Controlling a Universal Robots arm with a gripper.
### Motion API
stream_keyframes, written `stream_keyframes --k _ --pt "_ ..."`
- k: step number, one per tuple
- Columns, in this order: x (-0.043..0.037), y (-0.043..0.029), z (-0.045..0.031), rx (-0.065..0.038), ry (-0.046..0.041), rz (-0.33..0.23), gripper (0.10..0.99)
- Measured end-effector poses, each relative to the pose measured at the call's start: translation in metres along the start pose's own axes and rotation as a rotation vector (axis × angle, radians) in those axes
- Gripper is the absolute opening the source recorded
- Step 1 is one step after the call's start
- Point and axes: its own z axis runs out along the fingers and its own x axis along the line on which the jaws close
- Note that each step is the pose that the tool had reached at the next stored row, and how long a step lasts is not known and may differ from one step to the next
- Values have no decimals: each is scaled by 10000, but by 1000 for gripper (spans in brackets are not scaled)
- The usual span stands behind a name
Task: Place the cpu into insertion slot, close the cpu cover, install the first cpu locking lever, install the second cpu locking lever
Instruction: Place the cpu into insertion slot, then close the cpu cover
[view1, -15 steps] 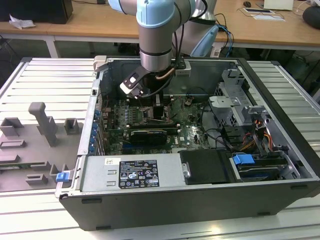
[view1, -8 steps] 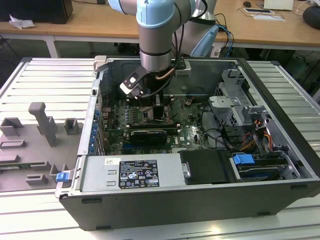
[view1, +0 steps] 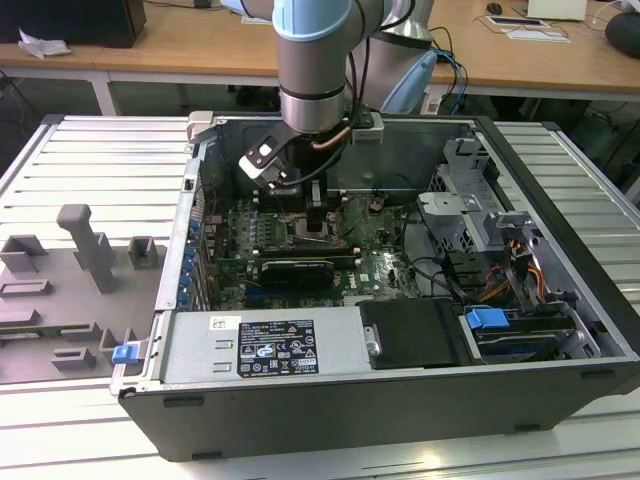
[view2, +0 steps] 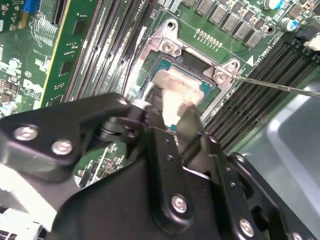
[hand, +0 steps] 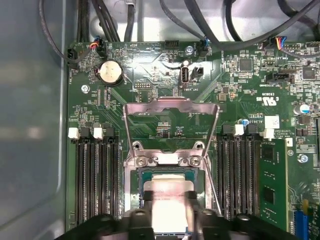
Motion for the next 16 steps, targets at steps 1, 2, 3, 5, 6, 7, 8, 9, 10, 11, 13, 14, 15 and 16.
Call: stream_keyframes --k 1,2,3,5,6,7,8,9,10,11,13,14,15,16 --pt "0 1 -12 4 0 0 353" --pt "0 2 -20 8 1 0 290" --pt "0 3 -30 12 0 0 231" --pt "0 4 -50 13 0 0 106" --pt "0 5 -60 13 0 0 106" --pt "1 6 -69 13 1 1 106" --pt "0 6 -75 13 0 0 106" --pt "0 7 -86 13 0 0 106" --pt "0 8 -93 14 0 0 106" --pt "0 8 -102 13 0 1 106" --pt "0 9 -112 14 0 0 106" --pt "1 9 -121 14 1 1 106" --pt "1 10 -128 13 1 0 106" --pt "1 12 -163 14 -1 0 106"
